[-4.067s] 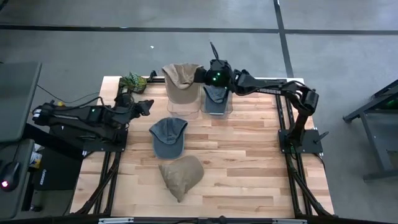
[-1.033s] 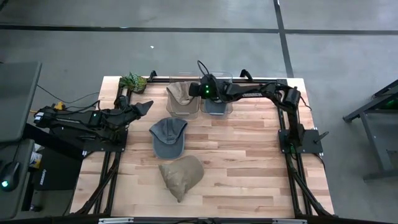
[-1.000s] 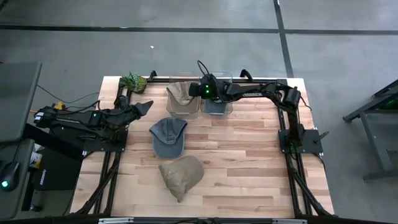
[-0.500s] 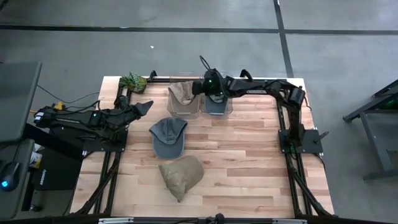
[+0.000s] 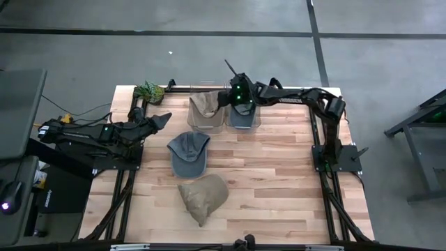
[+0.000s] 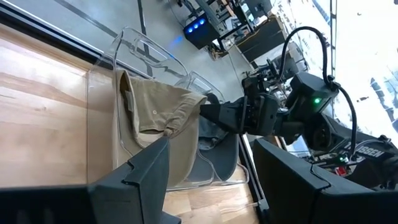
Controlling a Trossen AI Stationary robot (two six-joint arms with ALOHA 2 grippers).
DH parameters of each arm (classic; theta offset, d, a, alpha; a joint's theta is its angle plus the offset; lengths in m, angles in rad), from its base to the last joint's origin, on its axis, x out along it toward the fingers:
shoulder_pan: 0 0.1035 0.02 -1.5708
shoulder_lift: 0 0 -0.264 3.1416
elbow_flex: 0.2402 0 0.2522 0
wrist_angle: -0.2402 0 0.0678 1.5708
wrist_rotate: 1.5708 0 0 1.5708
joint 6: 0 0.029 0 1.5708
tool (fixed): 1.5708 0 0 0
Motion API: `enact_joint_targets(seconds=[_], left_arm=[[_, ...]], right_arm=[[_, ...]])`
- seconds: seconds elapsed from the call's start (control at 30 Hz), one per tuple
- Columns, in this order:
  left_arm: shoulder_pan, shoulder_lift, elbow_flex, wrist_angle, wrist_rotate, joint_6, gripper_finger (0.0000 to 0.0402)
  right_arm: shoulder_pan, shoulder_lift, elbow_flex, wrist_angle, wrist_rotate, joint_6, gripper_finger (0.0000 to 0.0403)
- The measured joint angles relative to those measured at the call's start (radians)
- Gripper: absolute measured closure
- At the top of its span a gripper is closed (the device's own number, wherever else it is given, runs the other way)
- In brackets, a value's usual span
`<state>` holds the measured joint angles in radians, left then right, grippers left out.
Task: Pick & Place hat
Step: Put the top brown cap into the left transparent bin, then put the brown cap into the left transparent bin
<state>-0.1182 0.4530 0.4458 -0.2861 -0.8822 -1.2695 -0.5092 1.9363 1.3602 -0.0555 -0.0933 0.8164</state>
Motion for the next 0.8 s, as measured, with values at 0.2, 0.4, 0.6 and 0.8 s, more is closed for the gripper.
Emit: enact_joint_targets(seconds=[0.2,0.4,0.6,0.8], left_arm=[[0.0,0.0,0.0,0.001,0.0,-0.02,0.0189],[0.0,0.0,0.0,0.011,0.001,-0.025,0.0189],[0.0,0.0,0.0,0.047,0.024,-0.024,0.0189],[0.0,0.0,0.0,0.013,0.105,-0.02,0.0189]], right_arm=[[-0.03,-0.05,0.0,-0.048,0.001,-0.062,0.0186],[-0.059,-0.119,0.0,-0.065,-0.007,-0.115,0.0186],[-0.068,-0.226,0.0,-0.12,-0.088,-0.238,0.0186],[0.002,-0.369,0.0,-0.22,-0.11,-0.442,0.0186]])
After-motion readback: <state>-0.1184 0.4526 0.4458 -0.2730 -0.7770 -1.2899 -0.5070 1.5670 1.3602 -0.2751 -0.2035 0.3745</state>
